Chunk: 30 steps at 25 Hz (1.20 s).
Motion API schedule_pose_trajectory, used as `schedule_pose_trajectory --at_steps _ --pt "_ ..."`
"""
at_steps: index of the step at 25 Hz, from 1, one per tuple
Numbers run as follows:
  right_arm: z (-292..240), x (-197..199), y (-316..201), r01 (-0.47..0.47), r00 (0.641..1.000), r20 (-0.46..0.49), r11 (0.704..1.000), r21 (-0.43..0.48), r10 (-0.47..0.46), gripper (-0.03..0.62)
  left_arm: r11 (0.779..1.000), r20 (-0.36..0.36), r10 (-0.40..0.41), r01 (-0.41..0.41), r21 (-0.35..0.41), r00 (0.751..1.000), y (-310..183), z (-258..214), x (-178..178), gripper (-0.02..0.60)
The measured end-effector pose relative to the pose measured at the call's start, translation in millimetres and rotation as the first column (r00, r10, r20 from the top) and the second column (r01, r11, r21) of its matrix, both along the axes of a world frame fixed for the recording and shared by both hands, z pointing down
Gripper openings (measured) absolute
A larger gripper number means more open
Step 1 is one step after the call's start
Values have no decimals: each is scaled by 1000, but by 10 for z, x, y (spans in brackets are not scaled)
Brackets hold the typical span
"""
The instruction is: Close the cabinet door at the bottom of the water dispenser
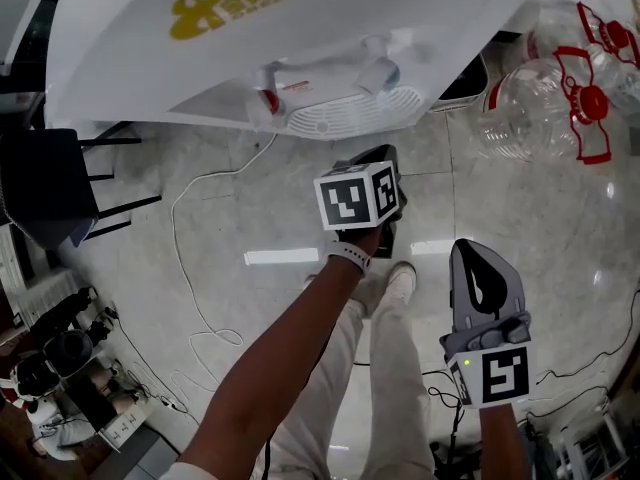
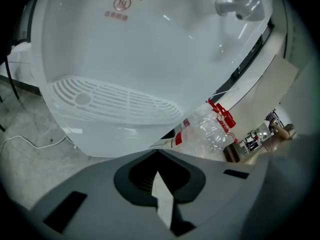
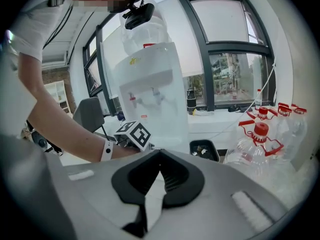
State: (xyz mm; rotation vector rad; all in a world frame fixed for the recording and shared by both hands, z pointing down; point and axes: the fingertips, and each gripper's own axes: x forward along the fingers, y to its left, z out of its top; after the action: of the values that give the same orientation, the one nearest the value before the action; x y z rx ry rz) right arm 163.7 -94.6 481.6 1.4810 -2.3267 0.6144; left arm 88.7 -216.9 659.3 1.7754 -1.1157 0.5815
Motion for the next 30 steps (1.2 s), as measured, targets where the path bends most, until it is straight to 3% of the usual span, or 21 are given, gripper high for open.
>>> schedule_pose_trajectory --at_steps 6,21,30 --pt "-396 -74 61 -6 1000 -4 1000 7 6 9 999 -52 30 -31 -12 998 329 -446 -54 6" --pt "-1351 -154 217 3 999 -44 999 43 -1 9 979 7 81 -81 189 997 787 -2056 -384 5" --pt "-1942 -244 342 13 999 -35 997 76 -11 9 964 -27 13 -6 268 1000 1081 -3030 -746 5"
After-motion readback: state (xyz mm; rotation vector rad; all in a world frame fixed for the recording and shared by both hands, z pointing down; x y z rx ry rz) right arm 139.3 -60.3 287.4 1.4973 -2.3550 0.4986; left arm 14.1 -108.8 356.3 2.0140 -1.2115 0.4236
